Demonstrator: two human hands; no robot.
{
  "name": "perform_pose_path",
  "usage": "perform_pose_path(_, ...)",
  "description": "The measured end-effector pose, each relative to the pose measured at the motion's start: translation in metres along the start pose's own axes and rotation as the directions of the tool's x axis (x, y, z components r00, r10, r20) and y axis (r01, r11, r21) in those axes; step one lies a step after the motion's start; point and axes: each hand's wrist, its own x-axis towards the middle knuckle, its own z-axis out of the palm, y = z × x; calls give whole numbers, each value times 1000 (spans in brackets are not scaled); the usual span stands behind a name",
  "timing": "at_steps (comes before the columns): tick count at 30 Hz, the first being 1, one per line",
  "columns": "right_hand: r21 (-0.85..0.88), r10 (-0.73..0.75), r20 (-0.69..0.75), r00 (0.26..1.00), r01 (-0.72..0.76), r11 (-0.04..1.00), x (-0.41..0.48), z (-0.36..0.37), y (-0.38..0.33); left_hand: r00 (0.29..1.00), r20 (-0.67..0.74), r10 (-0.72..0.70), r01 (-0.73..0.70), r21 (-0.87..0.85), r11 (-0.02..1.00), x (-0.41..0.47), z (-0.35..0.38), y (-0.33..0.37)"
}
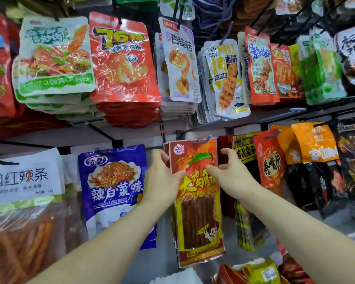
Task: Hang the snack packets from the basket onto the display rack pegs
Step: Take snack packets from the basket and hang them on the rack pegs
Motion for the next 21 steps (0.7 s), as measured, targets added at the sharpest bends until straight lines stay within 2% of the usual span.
perform_pose_path(6, -46, -32, -26, 999, 31, 998, 8, 15, 9, 979, -6, 203, -194, 265, 945, -1, -6, -6)
perform_pose_path(9, -44, -38, -65, 997, 36, 998, 11, 18, 11, 965, 10, 264, -253, 323, 912, 0, -12, -10)
perform_pose_path(14, -129, -31, -107, 994, 17, 991, 21, 23, 12, 961, 120, 248, -274, 485, 830, 16, -8, -15)
perform_pose_path(17, -230, 1, -61, 998, -15, 973, 22, 27, 8, 973, 123, 195, -230, 550, 803, 26, -4, -16)
perform_pose_path(21, -231, 32, -13, 999, -34, 972, 15, 28, 7, 967, 165, 194, -255, 580, 774, 25, -8, -15)
